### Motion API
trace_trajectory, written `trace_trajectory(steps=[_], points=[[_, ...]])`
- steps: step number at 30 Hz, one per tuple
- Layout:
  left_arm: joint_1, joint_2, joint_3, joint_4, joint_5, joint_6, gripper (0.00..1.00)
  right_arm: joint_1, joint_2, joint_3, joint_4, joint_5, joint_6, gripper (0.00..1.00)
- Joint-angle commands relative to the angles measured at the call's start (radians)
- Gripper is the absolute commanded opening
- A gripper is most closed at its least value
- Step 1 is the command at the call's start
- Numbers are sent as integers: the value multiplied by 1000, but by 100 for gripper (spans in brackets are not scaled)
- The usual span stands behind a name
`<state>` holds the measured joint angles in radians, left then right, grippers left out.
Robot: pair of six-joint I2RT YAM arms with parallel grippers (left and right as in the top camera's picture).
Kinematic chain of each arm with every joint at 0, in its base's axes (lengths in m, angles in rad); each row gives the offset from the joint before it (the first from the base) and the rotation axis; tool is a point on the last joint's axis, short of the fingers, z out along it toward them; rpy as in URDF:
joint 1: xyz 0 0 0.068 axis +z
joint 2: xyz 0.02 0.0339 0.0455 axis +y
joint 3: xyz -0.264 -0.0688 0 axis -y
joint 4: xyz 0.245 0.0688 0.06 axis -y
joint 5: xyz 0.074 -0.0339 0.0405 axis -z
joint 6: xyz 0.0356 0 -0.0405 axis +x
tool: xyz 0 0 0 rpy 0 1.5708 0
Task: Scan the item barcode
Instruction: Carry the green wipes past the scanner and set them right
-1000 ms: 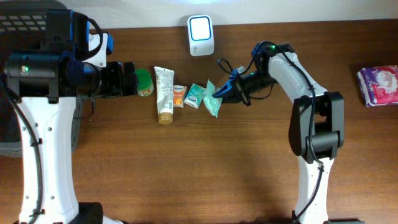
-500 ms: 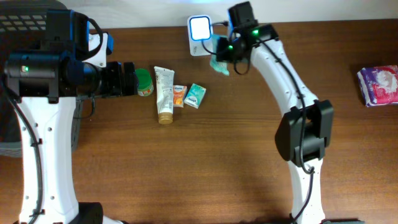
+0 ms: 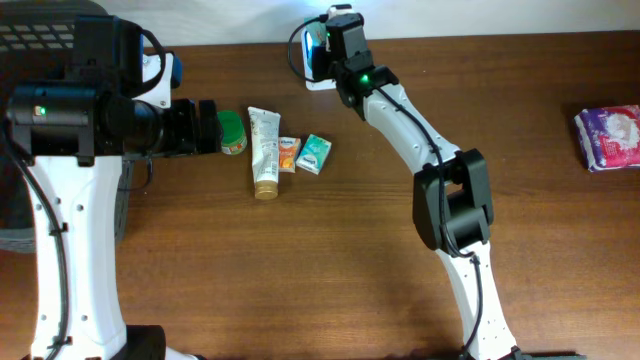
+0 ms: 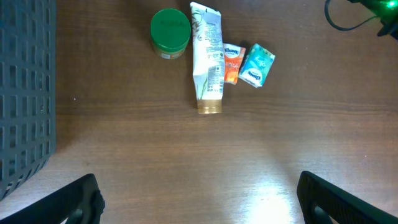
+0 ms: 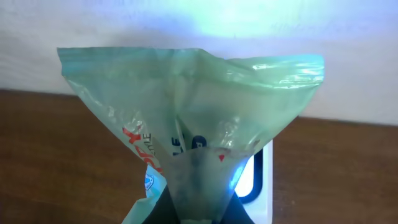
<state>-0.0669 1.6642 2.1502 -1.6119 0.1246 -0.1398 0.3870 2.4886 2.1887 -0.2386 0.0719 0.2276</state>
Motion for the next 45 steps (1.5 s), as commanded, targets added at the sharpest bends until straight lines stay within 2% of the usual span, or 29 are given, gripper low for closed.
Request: trace_trajectory(steps=[1,6,10,15,17,20,22,23,25,26,28,31,34,37,38,40,41,42,45], points=[[5,-17,2,-2,10,-9,99,-8,-18,11,37,24,-11,4],[5,-17,2,-2,10,-9,99,-78,-111,11,-27,182,-10,4],[5,-17,2,-2,10,-9,99,-253,-206,11,-293,202,-16,4],[5,-17,2,-2,10,-9,99,-488,-203,-25,-654,202,-249,4],[5,-17,2,-2,10,-9,99,-584,-202,-61,-735,201,-332,4],[5,-17,2,-2,10,-9,99,-687,-202,-111,-764,202,-409,4],[5,-17,2,-2,10,-9,99,-753,-202,-138,-760,180,-414,16],[5,-17,2,-2,10,-9,99,-779,-202,-144,-759,153,-414,29],[5,-17,2,-2,10,-9,99,-804,-202,-144,-752,149,-413,68],[5,-17,2,-2,10,-9,99,-814,-202,-144,-748,148,-388,99],[5,-17,2,-2,10,-9,99,-813,-202,-144,-750,135,-374,98],[5,-17,2,-2,10,-9,99,-774,-202,-144,-756,0,-368,99],[5,-17,2,-2,10,-9,99,-679,-202,-143,-752,-285,-369,100],[5,-17,2,-2,10,-9,99,-579,-205,-139,-746,-437,-365,82],[5,-17,2,-2,10,-9,99,-533,-205,-139,-746,-477,-316,82],[5,-17,2,-2,10,-9,99,-446,-205,-139,-755,-491,-180,82],[5,-17,2,-2,10,-9,99,-396,-205,-139,-777,-491,-128,88],[5,-17,2,-2,10,-9,99,-349,-204,-139,-800,-492,-97,96],[5,-17,2,-2,10,-9,99,-235,-204,-144,-821,-480,-78,100]])
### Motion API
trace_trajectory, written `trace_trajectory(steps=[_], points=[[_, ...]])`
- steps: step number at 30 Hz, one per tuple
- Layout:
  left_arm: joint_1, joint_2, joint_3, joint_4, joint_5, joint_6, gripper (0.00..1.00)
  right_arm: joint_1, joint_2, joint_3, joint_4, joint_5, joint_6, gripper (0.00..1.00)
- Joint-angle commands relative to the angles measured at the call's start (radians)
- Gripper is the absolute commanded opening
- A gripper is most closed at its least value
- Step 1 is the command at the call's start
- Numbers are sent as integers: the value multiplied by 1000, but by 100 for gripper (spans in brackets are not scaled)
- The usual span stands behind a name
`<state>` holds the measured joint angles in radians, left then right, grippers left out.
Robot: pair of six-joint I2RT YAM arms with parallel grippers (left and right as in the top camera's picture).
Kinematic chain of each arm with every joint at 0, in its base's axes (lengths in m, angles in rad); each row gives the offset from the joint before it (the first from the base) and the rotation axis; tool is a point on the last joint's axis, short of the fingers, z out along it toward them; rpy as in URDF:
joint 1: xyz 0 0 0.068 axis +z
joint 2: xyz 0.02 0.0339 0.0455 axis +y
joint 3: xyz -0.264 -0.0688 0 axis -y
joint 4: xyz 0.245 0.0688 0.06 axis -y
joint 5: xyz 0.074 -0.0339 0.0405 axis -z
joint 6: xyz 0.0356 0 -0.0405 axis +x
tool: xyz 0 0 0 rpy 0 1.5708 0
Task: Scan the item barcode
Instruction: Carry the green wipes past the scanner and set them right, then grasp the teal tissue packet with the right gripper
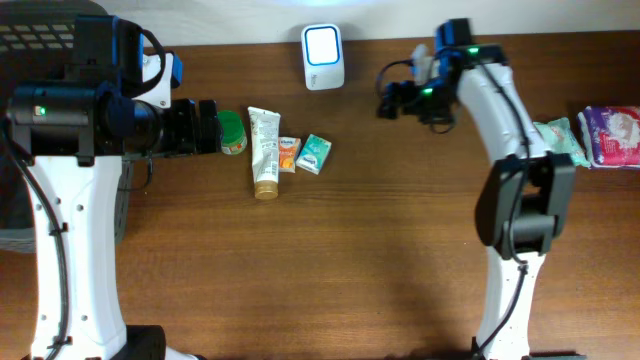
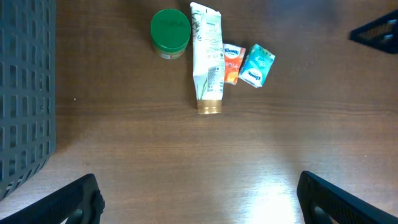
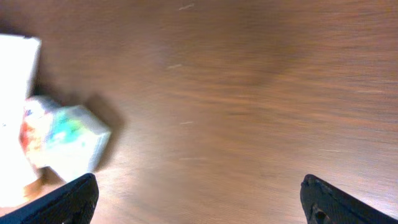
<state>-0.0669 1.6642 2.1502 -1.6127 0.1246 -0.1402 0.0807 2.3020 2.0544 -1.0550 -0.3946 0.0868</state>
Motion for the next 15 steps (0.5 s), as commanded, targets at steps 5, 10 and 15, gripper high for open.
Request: trace_trajectory(steps=[5,10,15], points=[[5,-17,2,-1,10,-8,99,206,-15,-82,63,-13,343,99],[5,-17,2,-1,10,-8,99,257,-1,-216,208,-14,540,79],[5,-17,2,-1,10,-8,99,300,8,-298,370,-29,647,77]])
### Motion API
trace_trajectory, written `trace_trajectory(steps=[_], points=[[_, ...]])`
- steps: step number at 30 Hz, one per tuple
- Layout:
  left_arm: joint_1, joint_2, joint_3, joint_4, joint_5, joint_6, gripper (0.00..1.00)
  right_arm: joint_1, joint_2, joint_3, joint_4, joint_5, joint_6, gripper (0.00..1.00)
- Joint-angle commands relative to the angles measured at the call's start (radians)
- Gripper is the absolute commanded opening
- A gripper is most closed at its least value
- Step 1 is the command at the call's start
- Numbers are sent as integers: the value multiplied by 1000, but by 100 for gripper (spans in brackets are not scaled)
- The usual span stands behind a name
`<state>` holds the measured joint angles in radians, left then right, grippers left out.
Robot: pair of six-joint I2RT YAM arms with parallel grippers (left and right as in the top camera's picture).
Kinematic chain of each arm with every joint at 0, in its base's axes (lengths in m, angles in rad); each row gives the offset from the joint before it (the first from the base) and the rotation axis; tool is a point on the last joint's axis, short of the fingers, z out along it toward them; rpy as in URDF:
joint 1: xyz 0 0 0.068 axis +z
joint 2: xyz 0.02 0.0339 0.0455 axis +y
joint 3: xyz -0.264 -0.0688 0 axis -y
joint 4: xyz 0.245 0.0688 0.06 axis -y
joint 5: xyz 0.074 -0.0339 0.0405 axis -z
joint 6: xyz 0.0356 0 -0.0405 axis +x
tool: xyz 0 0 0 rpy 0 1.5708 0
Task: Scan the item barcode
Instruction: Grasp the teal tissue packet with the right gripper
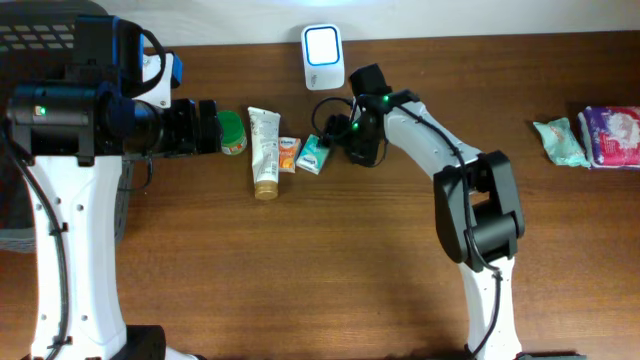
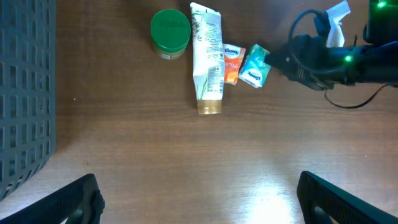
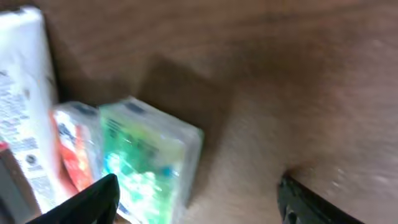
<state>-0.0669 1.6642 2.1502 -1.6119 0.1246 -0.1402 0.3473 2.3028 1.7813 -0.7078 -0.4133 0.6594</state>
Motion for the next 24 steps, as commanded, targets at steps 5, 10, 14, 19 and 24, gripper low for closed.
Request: trace_trajectory(steps=[5,10,14,19,24], points=[[5,-17,2,-2,10,-8,99,75,48,-25,62,6,166,59],[5,-17,2,-2,10,-8,99,63,60,-19,19,-2,130,4],[5,-17,2,-2,10,-8,99,-27,42,-6,-61,-318,-169,4],[5,-17,2,-2,10,-8,99,-163,31,-6,-386,-694,-804,4],[5,-17,2,-2,10,-8,99,-164,31,-6,-611,-712,-1216,4]])
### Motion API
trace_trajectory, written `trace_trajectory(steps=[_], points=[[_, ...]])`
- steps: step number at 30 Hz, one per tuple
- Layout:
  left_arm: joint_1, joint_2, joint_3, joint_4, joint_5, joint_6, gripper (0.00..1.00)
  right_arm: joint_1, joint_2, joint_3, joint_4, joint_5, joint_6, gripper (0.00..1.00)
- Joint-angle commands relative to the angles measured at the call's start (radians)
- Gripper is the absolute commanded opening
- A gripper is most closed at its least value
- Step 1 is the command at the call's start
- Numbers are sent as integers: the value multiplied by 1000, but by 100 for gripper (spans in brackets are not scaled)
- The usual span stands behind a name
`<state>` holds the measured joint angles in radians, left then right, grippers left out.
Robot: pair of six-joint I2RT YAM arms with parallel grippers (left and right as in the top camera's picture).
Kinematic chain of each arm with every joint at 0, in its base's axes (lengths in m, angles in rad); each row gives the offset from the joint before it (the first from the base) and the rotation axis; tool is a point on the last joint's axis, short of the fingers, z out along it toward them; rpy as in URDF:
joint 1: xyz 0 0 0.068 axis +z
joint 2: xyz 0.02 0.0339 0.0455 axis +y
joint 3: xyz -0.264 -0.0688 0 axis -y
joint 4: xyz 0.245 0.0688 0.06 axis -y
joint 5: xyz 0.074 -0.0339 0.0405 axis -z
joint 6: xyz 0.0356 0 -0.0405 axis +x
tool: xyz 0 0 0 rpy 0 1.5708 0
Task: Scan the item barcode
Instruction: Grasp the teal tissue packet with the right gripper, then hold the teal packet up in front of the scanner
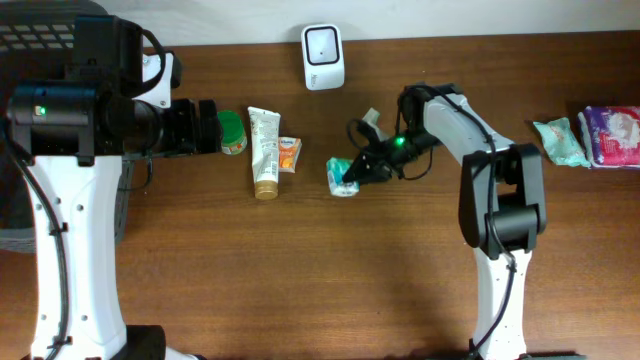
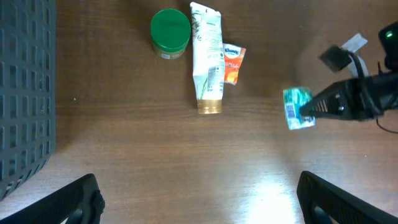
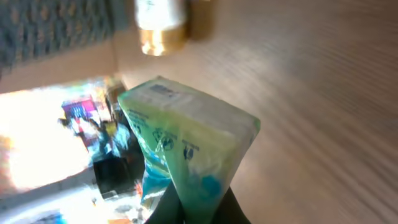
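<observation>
My right gripper [image 1: 352, 176] is shut on a small green tissue pack [image 1: 340, 174], held out over the middle of the table, right of the item row. The right wrist view shows the pack [image 3: 186, 140] pinched between the fingers, its printed face up. From the left wrist camera the pack [image 2: 297, 107] appears at the right gripper's tip. The white scanner [image 1: 323, 43] stands at the table's back edge. My left gripper [image 2: 199, 202] hangs open high above the table, nothing between its fingers.
A green-lidded jar [image 1: 232, 130], a white tube [image 1: 264, 150] and an orange packet [image 1: 289, 153] lie in a row at the left. A green bag [image 1: 560, 140] and a purple pack [image 1: 610, 135] sit at the far right. A dark crate [image 2: 25, 93] borders the left.
My right gripper was open around the green tissue pack beside the orange packet. Now it is shut on the pack, which has moved right and toward the front, away from the row.
My right gripper first held a green bag up before the scanner. Then the bag lay at the far right beside the purple pack and the gripper was open. Then it stood open at the tissue pack, and now it holds that pack. The left arm stayed still.
</observation>
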<state>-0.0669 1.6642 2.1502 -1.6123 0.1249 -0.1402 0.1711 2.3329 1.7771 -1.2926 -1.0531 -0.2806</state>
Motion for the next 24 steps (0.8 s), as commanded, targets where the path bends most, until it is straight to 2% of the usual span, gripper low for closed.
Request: trace_trajectory(steps=[1,8,11,14,16,18,24], points=[[5,-17,2,-1,10,-9,99,13,1,-1,-24,-93,-286,4],[5,-17,2,-1,10,-8,99,5,1,139,-2,-234,-287,4],[5,-17,2,-1,10,-8,99,-12,1,264,67,-279,-168,4],[5,-17,2,-1,10,-8,99,-13,1,298,191,-279,-10,4],[5,-17,2,-1,10,-8,99,-13,1,298,240,-285,48,4],[5,-17,2,-1,10,-8,99,-14,1,298,289,-321,91,4],[5,-17,2,-1,10,-8,99,-15,1,298,321,-344,95,4]])
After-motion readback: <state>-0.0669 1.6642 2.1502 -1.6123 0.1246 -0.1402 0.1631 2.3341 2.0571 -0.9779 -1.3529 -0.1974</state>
